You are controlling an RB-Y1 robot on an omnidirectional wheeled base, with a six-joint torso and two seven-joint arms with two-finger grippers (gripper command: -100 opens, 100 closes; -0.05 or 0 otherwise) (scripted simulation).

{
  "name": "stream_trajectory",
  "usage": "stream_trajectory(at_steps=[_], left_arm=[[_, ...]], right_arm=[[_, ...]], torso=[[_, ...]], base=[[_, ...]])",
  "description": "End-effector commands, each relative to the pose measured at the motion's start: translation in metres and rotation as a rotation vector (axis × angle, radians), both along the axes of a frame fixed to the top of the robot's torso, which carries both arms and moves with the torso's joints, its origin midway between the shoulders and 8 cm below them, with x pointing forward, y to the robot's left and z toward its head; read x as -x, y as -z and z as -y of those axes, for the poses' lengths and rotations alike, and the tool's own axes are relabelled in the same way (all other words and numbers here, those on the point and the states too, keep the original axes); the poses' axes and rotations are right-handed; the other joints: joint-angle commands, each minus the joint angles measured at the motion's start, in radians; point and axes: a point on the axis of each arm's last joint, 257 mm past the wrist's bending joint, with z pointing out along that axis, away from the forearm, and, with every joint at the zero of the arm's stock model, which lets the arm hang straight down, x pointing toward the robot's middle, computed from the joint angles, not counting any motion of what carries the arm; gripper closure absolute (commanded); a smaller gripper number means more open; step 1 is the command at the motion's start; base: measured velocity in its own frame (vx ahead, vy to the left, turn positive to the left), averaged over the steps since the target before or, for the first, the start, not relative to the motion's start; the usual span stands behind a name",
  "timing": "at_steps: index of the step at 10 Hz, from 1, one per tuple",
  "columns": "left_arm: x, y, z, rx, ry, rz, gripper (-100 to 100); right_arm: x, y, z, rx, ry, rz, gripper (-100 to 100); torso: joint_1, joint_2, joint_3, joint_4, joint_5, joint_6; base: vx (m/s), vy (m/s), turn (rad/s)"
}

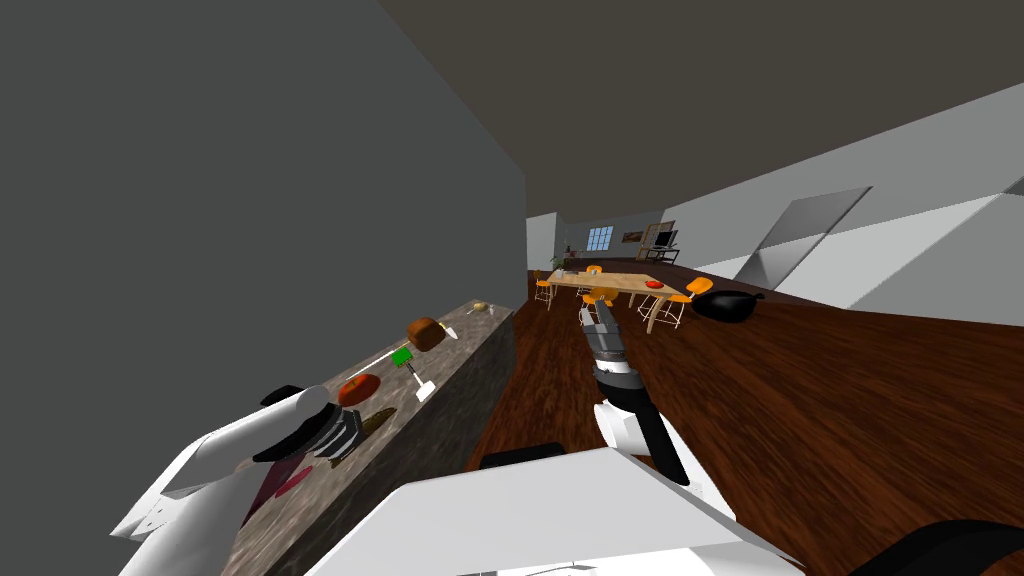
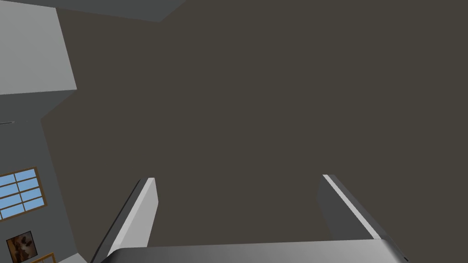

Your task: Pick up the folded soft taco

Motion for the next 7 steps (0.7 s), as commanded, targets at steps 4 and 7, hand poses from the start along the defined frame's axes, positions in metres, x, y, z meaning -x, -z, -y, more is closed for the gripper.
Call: stream_trajectory(at_steps=[4,7], left_arm=[[0.002,0.001,0.037,0.006,0.016,-0.022,100],[-0.001,-0.004,0.056,0.002,0.021,-0.014,100]], right_arm=[[0.000,0.000,0.000,0.000,0.000,0.000,0],[0.000,0.000,0.000,0.000,0.000,0.000,0]], torso=[[0.000,0.000,0.000,0.000,0.000,0.000],[-0.001,0.000,0.000,0.000,0.000,0.000]], base=[[0.016,0.059,0.040],[0.011,0.057,0.027]])
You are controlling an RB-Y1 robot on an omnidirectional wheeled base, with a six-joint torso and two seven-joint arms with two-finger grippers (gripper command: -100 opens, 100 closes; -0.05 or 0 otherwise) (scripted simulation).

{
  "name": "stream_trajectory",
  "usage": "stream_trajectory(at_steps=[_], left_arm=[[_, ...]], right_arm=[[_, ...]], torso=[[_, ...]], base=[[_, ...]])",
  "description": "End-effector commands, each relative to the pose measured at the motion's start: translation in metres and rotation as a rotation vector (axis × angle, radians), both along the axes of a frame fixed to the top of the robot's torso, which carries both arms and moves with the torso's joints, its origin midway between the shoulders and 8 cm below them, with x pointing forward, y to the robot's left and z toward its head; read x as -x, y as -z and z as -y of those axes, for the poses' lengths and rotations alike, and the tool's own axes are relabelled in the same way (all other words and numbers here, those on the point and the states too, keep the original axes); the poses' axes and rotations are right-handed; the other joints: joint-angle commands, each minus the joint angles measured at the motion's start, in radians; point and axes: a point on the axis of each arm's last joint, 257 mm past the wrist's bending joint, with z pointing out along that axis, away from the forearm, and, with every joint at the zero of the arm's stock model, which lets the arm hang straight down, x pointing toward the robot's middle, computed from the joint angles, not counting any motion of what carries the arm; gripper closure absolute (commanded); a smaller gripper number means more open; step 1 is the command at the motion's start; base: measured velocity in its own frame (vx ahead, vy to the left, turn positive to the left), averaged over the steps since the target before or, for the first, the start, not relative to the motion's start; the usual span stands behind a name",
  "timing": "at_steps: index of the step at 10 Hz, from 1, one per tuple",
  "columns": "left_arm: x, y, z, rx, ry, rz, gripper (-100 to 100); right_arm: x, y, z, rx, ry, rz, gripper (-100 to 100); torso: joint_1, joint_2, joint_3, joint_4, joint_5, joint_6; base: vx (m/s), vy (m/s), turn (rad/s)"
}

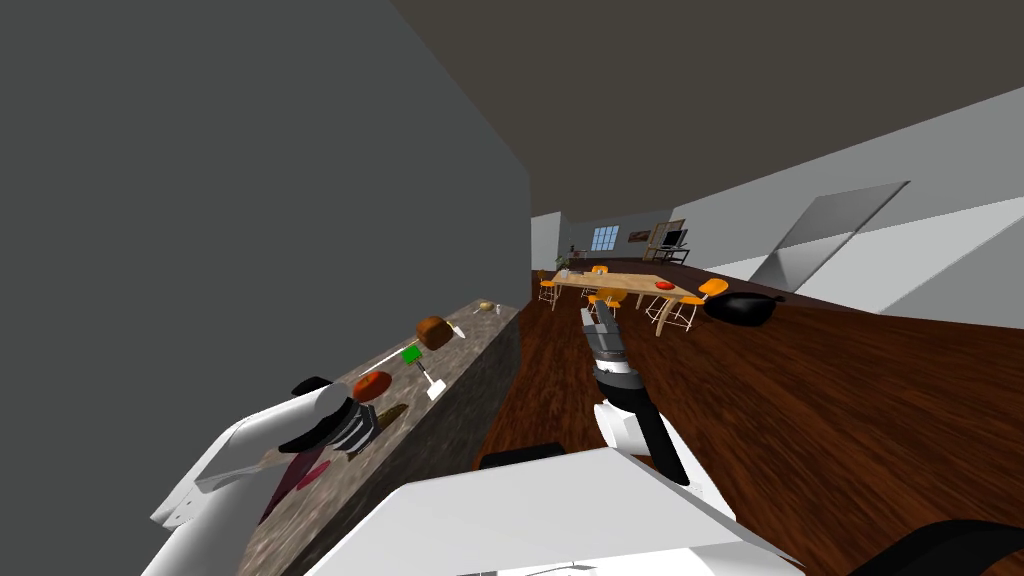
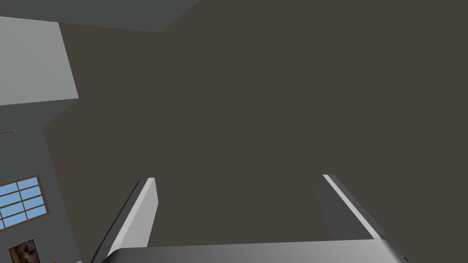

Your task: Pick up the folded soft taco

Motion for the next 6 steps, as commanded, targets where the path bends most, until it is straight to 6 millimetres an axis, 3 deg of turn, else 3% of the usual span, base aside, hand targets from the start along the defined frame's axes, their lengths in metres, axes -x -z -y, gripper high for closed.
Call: stream_trajectory(at_steps=[1,2,3,4,5,6], left_arm=[[-0.001,-0.004,0.010,-0.003,0.006,0.007,100],[-0.003,-0.007,0.011,-0.009,0.012,0.015,100],[0.003,0.000,0.029,0.010,0.008,-0.009,100],[-0.003,-0.009,0.031,-0.006,0.022,0.017,100],[0.006,-0.001,0.049,0.017,0.019,-0.014,100],[0.000,-0.009,0.051,0.004,0.028,0.013,100]], right_arm=[[0.000,0.000,0.000,0.000,0.000,0.000,0],[0.000,0.000,0.000,0.000,0.000,0.000,0],[0.000,0.000,0.000,0.000,0.000,0.000,0],[0.000,0.000,0.000,0.000,0.000,0.000,0],[0.000,0.000,0.000,0.000,0.000,0.000,0],[0.000,0.000,0.000,0.000,0.000,0.000,0]], torso=[[0.000,0.000,0.000,0.000,0.000,0.000],[0.000,0.000,0.000,0.000,0.000,0.000],[-0.002,0.000,0.000,0.000,-0.001,0.001],[-0.001,0.001,0.000,0.000,0.000,0.000],[-0.001,0.000,0.000,0.000,-0.001,0.000],[0.001,0.000,0.000,0.000,0.000,0.000]], base=[[0.014,0.062,0.039],[0.005,0.026,0.004],[0.010,0.055,0.069],[0.013,0.055,0.032],[0.028,0.092,0.070],[0.026,0.073,0.024]])
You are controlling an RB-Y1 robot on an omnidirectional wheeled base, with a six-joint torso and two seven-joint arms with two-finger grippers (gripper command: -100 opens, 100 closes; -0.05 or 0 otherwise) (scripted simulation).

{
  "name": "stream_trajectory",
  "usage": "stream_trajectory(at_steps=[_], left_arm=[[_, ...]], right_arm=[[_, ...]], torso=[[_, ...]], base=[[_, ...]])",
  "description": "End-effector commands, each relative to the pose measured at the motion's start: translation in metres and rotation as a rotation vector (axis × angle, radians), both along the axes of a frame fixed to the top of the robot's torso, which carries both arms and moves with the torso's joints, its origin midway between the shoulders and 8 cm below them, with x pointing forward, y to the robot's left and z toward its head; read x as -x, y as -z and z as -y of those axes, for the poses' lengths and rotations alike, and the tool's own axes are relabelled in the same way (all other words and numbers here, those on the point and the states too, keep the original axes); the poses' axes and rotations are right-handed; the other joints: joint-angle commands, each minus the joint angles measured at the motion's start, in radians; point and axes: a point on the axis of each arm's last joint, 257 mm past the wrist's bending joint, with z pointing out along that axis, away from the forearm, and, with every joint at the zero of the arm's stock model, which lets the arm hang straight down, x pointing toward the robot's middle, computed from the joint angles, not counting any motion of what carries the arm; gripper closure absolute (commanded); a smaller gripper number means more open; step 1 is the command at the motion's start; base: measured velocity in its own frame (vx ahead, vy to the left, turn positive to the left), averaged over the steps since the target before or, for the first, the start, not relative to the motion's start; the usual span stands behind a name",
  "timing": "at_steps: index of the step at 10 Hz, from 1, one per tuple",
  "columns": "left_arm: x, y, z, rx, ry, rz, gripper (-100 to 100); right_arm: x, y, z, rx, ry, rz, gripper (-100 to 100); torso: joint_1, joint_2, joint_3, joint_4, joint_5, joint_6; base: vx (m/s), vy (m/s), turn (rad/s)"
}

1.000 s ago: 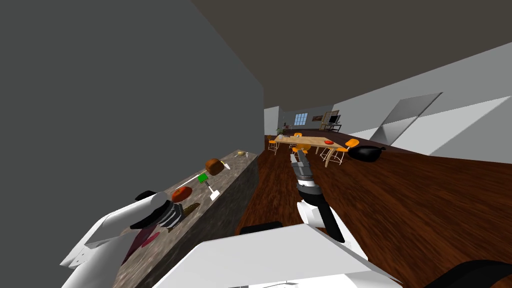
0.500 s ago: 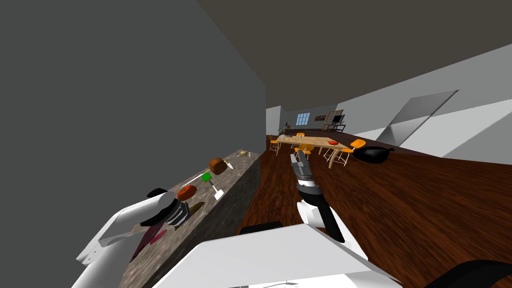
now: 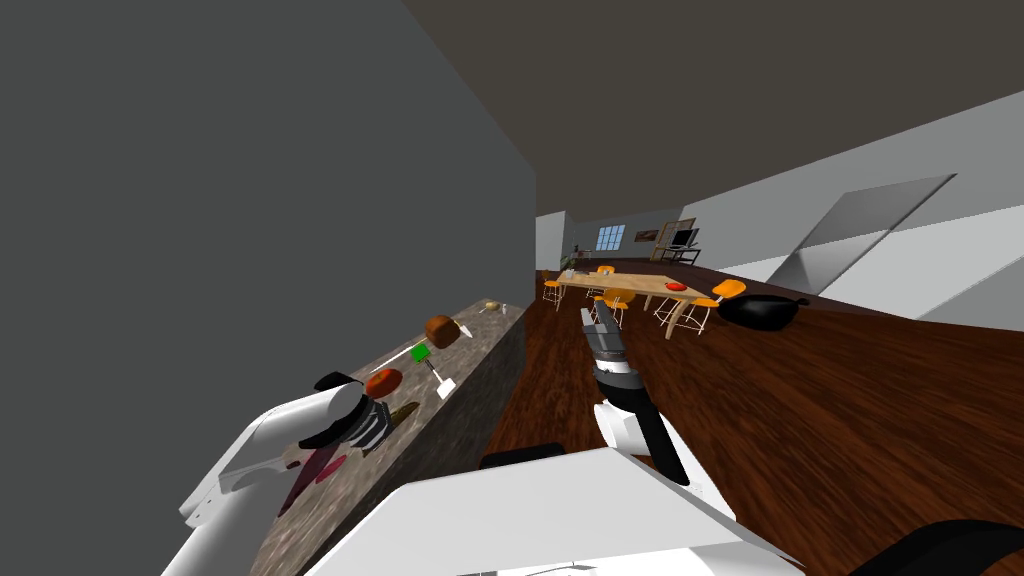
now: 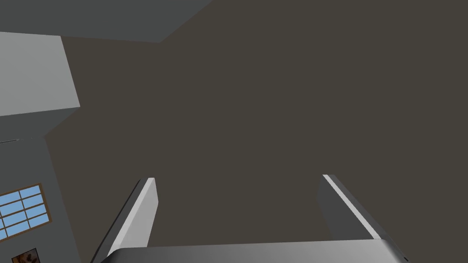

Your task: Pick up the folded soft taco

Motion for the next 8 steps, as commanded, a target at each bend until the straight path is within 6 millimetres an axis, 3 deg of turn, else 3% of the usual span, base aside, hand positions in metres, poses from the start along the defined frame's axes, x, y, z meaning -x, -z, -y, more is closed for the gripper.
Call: stream_trajectory(at_steps=[1,2,4,5,7,8], left_arm=[[-0.002,-0.006,0.004,-0.008,0.008,0.017,100],[0.006,0.000,0.022,0.014,0.002,-0.007,100],[0.000,-0.008,0.025,0.000,0.018,0.021,100],[0.009,-0.003,0.043,0.023,0.013,-0.003,100],[0.007,-0.009,0.044,0.013,0.024,0.014,100],[0.007,-0.009,0.045,0.013,0.023,0.016,0]], right_arm=[[0.000,0.000,0.000,0.000,0.000,0.000,0],[0.000,0.000,0.000,0.000,0.000,0.000,0],[0.000,0.000,0.000,0.000,0.000,0.000,0],[0.000,0.000,0.000,0.000,0.000,0.000,0],[0.000,0.000,0.000,0.000,0.000,0.000,0],[0.000,0.000,0.000,0.000,0.000,0.000,0]], torso=[[0.000,0.000,0.000,0.000,0.000,0.000],[-0.002,0.001,0.000,0.000,-0.001,0.000],[-0.001,0.002,0.001,0.000,-0.001,0.000],[-0.003,0.001,0.001,0.000,-0.001,0.000],[-0.002,0.001,0.001,0.000,-0.001,0.000],[-0.003,0.001,0.001,0.000,-0.001,0.000]], base=[[0.009,0.029,-0.008],[0.007,0.051,0.063],[0.007,0.047,0.018],[0.019,0.057,0.067],[0.016,0.037,0.019],[0.000,0.000,0.000]])
